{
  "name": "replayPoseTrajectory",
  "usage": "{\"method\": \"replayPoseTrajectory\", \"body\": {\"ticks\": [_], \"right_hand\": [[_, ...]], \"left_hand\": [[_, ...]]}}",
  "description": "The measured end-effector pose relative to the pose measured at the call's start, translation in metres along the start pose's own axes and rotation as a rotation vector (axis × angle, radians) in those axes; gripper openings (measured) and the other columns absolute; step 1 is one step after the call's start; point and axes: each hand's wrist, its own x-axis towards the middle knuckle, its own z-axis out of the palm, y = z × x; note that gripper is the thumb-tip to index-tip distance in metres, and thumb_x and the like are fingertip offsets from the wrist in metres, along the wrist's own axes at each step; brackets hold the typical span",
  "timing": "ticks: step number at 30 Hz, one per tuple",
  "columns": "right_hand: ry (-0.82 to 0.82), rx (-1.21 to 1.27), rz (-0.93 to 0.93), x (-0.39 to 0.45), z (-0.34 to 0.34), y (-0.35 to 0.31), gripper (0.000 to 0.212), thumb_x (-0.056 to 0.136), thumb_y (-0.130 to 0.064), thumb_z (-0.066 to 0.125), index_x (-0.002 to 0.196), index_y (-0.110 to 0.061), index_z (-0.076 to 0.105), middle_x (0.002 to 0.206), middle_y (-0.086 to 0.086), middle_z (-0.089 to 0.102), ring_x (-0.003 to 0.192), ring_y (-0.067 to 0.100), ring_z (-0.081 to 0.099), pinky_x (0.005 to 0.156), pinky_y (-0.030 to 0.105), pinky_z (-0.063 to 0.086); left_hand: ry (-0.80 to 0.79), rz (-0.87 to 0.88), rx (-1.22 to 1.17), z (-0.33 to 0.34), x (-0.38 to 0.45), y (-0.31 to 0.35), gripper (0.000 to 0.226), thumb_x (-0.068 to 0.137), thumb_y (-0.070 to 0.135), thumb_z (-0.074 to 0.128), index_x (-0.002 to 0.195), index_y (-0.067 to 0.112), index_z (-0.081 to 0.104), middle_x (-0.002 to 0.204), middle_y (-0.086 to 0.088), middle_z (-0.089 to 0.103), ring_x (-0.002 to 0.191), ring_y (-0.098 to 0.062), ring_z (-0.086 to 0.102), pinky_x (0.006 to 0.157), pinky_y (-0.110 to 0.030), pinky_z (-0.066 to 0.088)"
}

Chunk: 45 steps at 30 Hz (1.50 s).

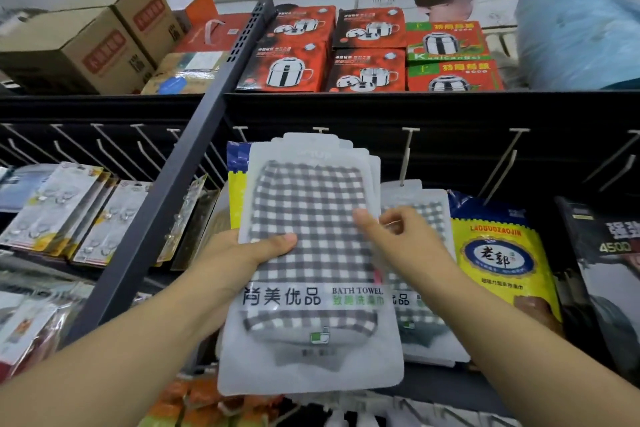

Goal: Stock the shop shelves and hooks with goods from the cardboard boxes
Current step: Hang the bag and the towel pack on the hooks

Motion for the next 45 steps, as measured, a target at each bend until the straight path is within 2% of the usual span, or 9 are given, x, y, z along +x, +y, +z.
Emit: {"method": "replayPoseTrajectory", "body": {"ticks": [3, 7, 10, 12, 20, 26, 29, 37, 45], "right_hand": [[-0.014, 0.164, 0.131, -0.001, 0.005, 0.005, 0.050, 0.070, -0.047, 0.079, 0.102, -0.018, 0.053, 0.092, -0.001, 0.067, 0.077, 0.015, 0.067, 0.059, 0.030, 0.052], [0.005, 0.420, 0.239, 0.000, -0.007, 0.015, 0.025, 0.078, -0.023, 0.078, 0.090, -0.006, 0.065, 0.083, 0.013, 0.074, 0.075, 0.029, 0.072, 0.071, 0.046, 0.060], [0.066, 0.502, 0.274, -0.001, -0.023, 0.023, 0.013, 0.083, -0.013, 0.073, 0.087, -0.004, 0.064, 0.081, 0.015, 0.073, 0.072, 0.029, 0.071, 0.066, 0.043, 0.060], [0.150, 0.458, 0.279, 0.003, -0.037, 0.029, 0.015, 0.082, -0.013, 0.074, 0.085, -0.008, 0.061, 0.081, 0.014, 0.072, 0.074, 0.030, 0.071, 0.069, 0.045, 0.059], [0.202, 0.332, 0.248, 0.023, -0.081, 0.036, 0.016, 0.081, -0.017, 0.076, 0.085, -0.009, 0.063, 0.084, 0.013, 0.073, 0.079, 0.032, 0.071, 0.073, 0.046, 0.059], [0.142, 0.301, 0.272, 0.036, -0.084, 0.029, 0.018, 0.081, -0.015, 0.075, 0.090, -0.006, 0.063, 0.083, 0.012, 0.071, 0.070, 0.026, 0.070, 0.055, 0.034, 0.057], [0.128, 0.314, 0.308, 0.042, -0.078, 0.027, 0.024, 0.080, -0.013, 0.076, 0.096, -0.002, 0.063, 0.086, 0.013, 0.071, 0.070, 0.026, 0.070, 0.052, 0.032, 0.056], [0.134, 0.341, 0.387, 0.050, -0.074, 0.030, 0.035, 0.075, -0.009, 0.079, 0.103, 0.002, 0.062, 0.093, 0.018, 0.071, 0.079, 0.032, 0.071, 0.066, 0.044, 0.060], [0.126, 0.308, 0.438, 0.051, -0.074, 0.038, 0.032, 0.076, -0.007, 0.078, 0.099, 0.003, 0.059, 0.091, 0.020, 0.070, 0.070, 0.030, 0.070, 0.054, 0.038, 0.058]], "left_hand": [[0.019, -0.001, -0.040, 0.016, 0.000, 0.000, 0.027, 0.075, 0.012, 0.075, 0.099, 0.002, 0.069, 0.086, -0.018, 0.074, 0.074, -0.033, 0.072, 0.063, -0.040, 0.060], [0.040, 0.007, -0.067, 0.022, 0.005, -0.001, 0.021, 0.081, 0.024, 0.070, 0.088, 0.004, 0.071, 0.077, -0.015, 0.074, 0.059, -0.024, 0.071, 0.046, -0.029, 0.055], [0.092, 0.049, 0.018, 0.018, 0.013, -0.007, 0.023, 0.085, 0.027, 0.067, 0.089, 0.005, 0.072, 0.087, -0.018, 0.074, 0.072, -0.032, 0.071, 0.063, -0.039, 0.058], [0.133, 0.075, 0.063, 0.017, 0.016, -0.010, 0.020, 0.085, 0.026, 0.067, 0.087, 0.006, 0.071, 0.092, -0.021, 0.073, 0.077, -0.034, 0.068, 0.072, -0.042, 0.055], [0.158, 0.061, 0.112, 0.013, 0.022, -0.001, 0.027, 0.087, 0.027, 0.065, 0.094, 0.000, 0.068, 0.087, -0.020, 0.072, 0.071, -0.032, 0.067, 0.067, -0.036, 0.054], [0.165, 0.038, 0.111, 0.003, 0.013, -0.007, 0.023, 0.088, 0.024, 0.064, 0.085, 0.002, 0.068, 0.065, -0.014, 0.072, 0.056, -0.030, 0.067, 0.064, -0.038, 0.054], [0.152, 0.051, 0.115, 0.001, 0.010, -0.007, 0.022, 0.089, 0.023, 0.062, 0.083, 0.002, 0.066, 0.059, -0.009, 0.071, 0.046, -0.022, 0.066, 0.058, -0.033, 0.050], [0.180, 0.058, 0.221, -0.009, 0.008, -0.009, 0.026, 0.084, 0.028, 0.068, 0.087, 0.003, 0.071, 0.075, -0.019, 0.073, 0.068, -0.037, 0.069, 0.071, -0.046, 0.055], [0.220, 0.050, 0.326, -0.017, 0.002, -0.004, 0.026, 0.081, 0.030, 0.071, 0.085, 0.005, 0.071, 0.072, -0.019, 0.072, 0.073, -0.042, 0.069, 0.079, -0.054, 0.053]]}}
